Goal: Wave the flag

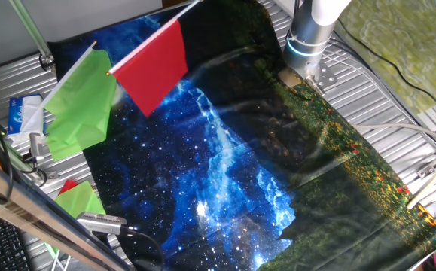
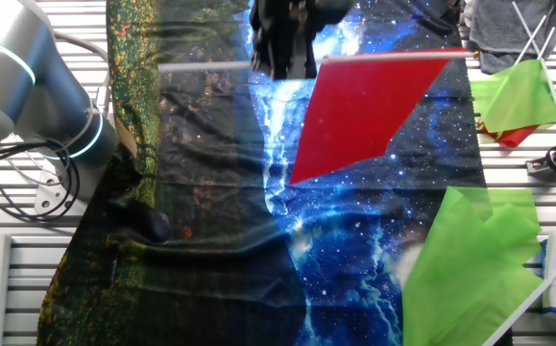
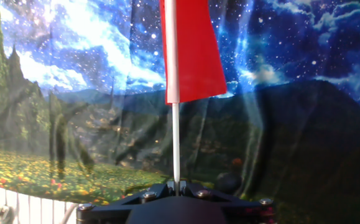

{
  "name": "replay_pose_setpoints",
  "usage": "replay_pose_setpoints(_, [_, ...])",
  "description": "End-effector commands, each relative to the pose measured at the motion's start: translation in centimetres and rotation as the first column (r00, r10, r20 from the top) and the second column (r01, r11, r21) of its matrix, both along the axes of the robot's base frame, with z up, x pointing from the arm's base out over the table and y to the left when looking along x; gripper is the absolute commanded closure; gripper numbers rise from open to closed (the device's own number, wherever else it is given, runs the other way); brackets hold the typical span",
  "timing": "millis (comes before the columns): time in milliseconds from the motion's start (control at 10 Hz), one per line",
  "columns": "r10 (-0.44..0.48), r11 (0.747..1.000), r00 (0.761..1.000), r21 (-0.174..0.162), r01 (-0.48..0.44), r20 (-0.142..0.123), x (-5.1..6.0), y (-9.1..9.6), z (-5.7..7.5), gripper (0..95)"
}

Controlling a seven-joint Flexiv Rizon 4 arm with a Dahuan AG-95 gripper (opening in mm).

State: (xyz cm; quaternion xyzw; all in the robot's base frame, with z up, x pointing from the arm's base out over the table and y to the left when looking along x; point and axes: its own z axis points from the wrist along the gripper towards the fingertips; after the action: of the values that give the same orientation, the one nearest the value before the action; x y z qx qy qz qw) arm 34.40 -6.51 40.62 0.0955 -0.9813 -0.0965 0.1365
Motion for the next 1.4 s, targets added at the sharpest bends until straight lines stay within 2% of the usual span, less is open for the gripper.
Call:
replay_pose_setpoints(100, [-0.012,1.000,1.000,0.015,0.012,-0.005,0.1,0.4,-0.6,95.0])
replay_pose_setpoints(500, [-0.038,0.999,0.999,0.002,0.038,-0.016,0.7,1.7,-2.1,95.0])
replay_pose_setpoints(700, [-0.041,0.999,0.999,0.008,0.041,-0.011,0.9,2.2,-3.5,95.0])
replay_pose_setpoints(900, [-0.051,0.999,0.999,0.010,0.051,-0.002,1.0,2.6,-5.5,95.0])
replay_pose_setpoints(1200, [-0.076,0.997,0.997,0.015,0.076,0.015,0.4,3.0,-7.4,95.0])
replay_pose_setpoints(1400, [-0.102,0.995,0.994,0.005,0.102,0.023,0.5,3.8,-9.4,95.0])
